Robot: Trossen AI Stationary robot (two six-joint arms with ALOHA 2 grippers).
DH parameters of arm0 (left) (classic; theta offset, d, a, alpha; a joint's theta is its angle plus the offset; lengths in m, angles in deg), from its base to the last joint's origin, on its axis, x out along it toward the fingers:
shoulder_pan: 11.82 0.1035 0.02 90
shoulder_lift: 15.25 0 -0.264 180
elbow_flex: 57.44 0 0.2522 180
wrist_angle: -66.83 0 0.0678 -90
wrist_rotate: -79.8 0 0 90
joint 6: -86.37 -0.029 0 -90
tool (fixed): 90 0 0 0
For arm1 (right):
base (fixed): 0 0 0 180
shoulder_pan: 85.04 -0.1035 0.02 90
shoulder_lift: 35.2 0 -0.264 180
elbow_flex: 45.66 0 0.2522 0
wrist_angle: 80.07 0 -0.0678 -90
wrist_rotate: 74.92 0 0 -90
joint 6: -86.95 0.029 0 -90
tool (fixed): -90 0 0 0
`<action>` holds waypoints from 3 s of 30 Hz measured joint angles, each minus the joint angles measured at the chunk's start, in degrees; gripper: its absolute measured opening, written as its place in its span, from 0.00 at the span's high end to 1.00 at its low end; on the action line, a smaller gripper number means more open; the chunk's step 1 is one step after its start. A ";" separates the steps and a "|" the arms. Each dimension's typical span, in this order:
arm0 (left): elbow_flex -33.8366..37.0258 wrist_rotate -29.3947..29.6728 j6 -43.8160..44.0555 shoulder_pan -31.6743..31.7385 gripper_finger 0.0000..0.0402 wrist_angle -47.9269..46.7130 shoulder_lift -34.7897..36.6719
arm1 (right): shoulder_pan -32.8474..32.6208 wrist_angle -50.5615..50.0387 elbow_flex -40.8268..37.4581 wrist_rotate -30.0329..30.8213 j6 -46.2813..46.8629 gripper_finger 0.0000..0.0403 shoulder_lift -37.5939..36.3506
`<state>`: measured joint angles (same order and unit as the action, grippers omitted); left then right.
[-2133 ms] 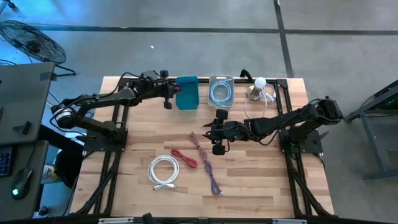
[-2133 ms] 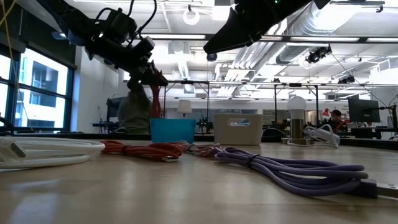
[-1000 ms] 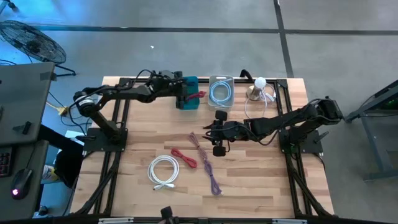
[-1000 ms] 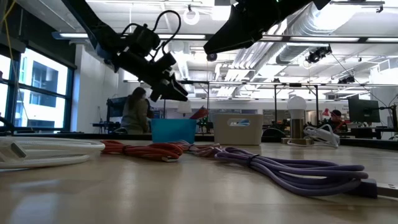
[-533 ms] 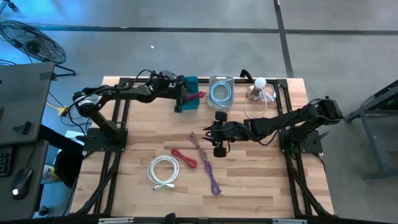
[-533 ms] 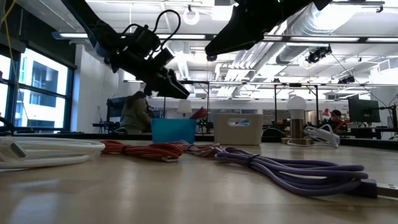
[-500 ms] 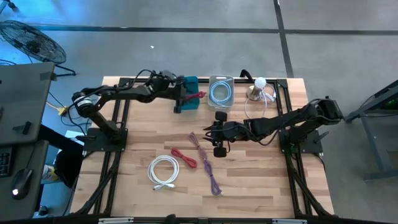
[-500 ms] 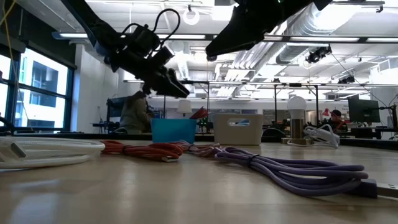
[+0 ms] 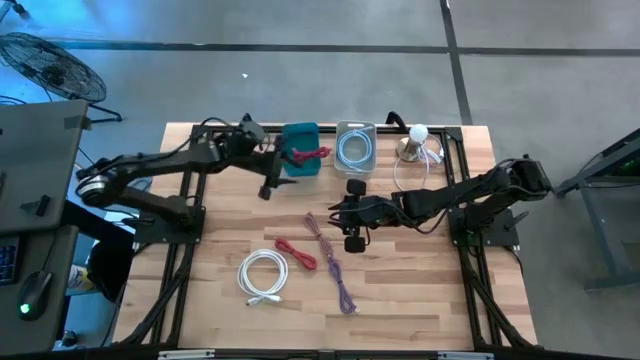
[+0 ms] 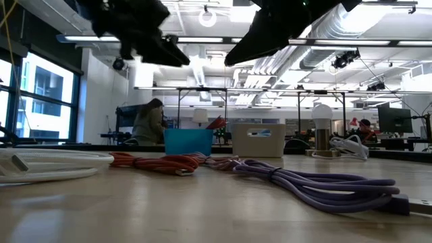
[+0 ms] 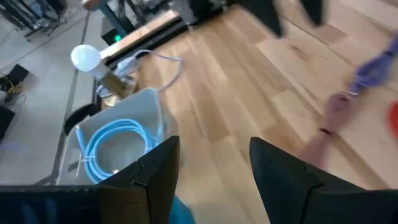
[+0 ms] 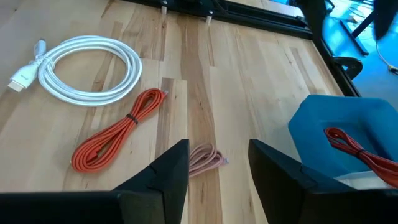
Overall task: Pick & Place USB Port
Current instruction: Put the purple charger cable into the blue bin
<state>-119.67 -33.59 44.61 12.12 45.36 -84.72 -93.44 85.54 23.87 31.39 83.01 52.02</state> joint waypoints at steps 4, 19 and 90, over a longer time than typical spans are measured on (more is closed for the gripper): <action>0.00 6.06 -0.02 -5.44 0.53 -7.49 4.61 | 0.00 -0.55 0.00 -0.01 0.04 0.61 0.00; 3.30 18.96 6.30 -22.03 0.53 -17.88 7.98 | 0.00 -1.37 0.00 -1.38 0.96 0.62 0.00; 4.35 25.97 10.58 -29.99 0.53 -12.68 8.20 | -15.76 -1.10 0.00 -7.81 41.20 0.62 18.73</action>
<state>-115.32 -7.63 55.19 -17.88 32.68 -76.52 -109.20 84.44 23.87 23.58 124.21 70.75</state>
